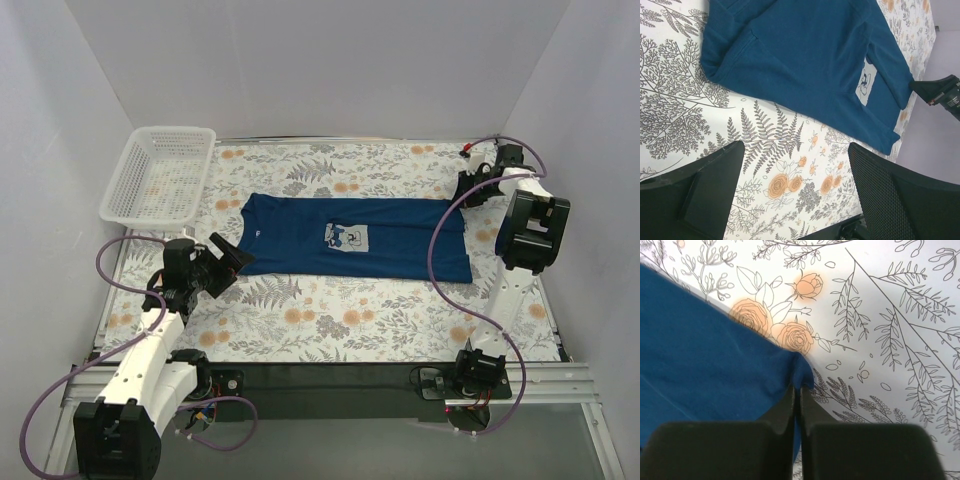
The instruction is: Fold and stack the t-shirts
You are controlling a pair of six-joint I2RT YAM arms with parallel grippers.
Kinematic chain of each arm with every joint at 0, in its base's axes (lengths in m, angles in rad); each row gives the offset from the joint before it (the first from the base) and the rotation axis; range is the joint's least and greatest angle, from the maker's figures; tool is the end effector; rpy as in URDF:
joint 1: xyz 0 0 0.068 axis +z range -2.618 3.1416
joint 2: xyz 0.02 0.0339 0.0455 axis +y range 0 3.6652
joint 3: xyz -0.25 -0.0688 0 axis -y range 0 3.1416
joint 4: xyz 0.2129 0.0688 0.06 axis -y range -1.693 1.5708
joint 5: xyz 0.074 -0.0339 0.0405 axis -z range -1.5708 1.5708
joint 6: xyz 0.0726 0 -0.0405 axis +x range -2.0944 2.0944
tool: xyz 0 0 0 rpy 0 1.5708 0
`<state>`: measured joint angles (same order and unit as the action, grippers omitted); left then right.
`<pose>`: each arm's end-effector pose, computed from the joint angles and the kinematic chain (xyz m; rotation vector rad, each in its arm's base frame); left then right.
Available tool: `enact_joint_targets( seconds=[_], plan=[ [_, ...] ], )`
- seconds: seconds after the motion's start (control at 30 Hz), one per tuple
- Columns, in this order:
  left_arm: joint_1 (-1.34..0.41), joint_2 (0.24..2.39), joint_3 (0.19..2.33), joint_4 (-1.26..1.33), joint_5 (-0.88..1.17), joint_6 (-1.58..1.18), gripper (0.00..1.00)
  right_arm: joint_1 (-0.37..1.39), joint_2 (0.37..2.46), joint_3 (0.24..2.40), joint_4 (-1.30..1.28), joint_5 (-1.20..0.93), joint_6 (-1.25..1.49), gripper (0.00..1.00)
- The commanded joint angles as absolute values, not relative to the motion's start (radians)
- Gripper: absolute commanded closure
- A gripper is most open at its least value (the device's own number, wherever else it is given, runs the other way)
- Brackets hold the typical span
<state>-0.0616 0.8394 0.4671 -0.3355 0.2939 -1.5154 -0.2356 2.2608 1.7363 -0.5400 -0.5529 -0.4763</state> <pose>0.1805 -0.0322 0.1847 -1.5435 1.9935 -1.0840 0.4555 -0.0701 0.1329 -0.4728 2.4111 0.4307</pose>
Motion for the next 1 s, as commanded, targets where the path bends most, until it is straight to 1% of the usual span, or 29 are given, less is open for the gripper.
enact_joint_targets(
  seconds=[0.0,0.13,0.2,0.23,0.33,0.37,0.47,0.57,0.6,0.63,0.67,0.73,0.77,0.83,0.87,0.9,0.97],
  plan=[
    [-0.057,0.807,0.454,-0.327,0.31,-1.543,0.22,-0.245,2.243,1.703,-0.54,-0.589,-0.468,0.99],
    [-0.057,0.796,0.44,-0.324,0.313,-1.563,0.22,-0.297,2.192,1.64,-0.457,-0.583,-0.391,0.99],
    [-0.057,0.795,0.434,-0.319,0.31,-1.575,0.22,-0.337,2.142,1.596,-0.416,-0.543,-0.368,0.99],
    [-0.057,0.795,0.431,-0.315,0.31,-1.578,0.22,-0.353,2.122,1.529,-0.361,-0.532,-0.344,0.99],
    [-0.057,0.804,0.422,-0.295,0.317,-1.589,0.22,-0.412,2.056,1.445,-0.316,-0.506,-0.333,0.99],
    [-0.057,0.808,0.417,-0.281,0.325,-1.589,0.22,-0.428,2.04,1.387,-0.295,-0.502,-0.334,0.99],
    [-0.057,0.859,0.4,-0.192,0.376,-1.594,0.23,-0.474,1.982,1.289,-0.273,-0.506,-0.357,0.99],
    [-0.057,0.955,0.405,-0.099,0.454,-1.591,0.29,-0.515,1.925,1.229,-0.265,-0.525,-0.376,0.99],
    [-0.058,1.018,0.413,-0.078,0.477,-1.589,0.31,-0.531,1.89,1.192,-0.262,-0.532,-0.383,0.99],
    [-0.067,1.05,0.434,-0.058,0.482,-1.585,0.32,-0.535,1.872,1.175,-0.264,-0.541,-0.393,0.93],
    [-0.077,1.081,0.451,-0.039,0.476,-1.582,0.34,-0.54,1.85,1.16,-0.265,-0.551,-0.402,0.84],
    [-0.113,1.174,0.497,-0.022,0.433,-1.589,0.35,-0.54,1.778,1.115,-0.271,-0.574,-0.439,0.61],
    [-0.126,1.21,0.512,-0.008,0.414,-1.598,0.4,-0.538,1.752,1.105,-0.276,-0.581,-0.448,0.56],
    [-0.159,1.303,0.552,-0.006,0.356,-1.62,0.44,-0.538,1.677,1.078,-0.29,-0.586,-0.468,0.49],
    [-0.167,1.331,0.563,0.035,0.336,-1.652,0.47,-0.538,1.652,1.069,-0.291,-0.589,-0.475,0.46],
    [-0.182,1.356,0.574,0.047,0.318,-1.664,0.51,-0.538,1.604,1.062,-0.294,-0.589,-0.485,0.45],
    [-0.199,1.429,0.601,0.066,0.24,-1.698,0.53,-0.538,1.557,1.036,-0.305,-0.592,-0.494,0.45]
  ],
)
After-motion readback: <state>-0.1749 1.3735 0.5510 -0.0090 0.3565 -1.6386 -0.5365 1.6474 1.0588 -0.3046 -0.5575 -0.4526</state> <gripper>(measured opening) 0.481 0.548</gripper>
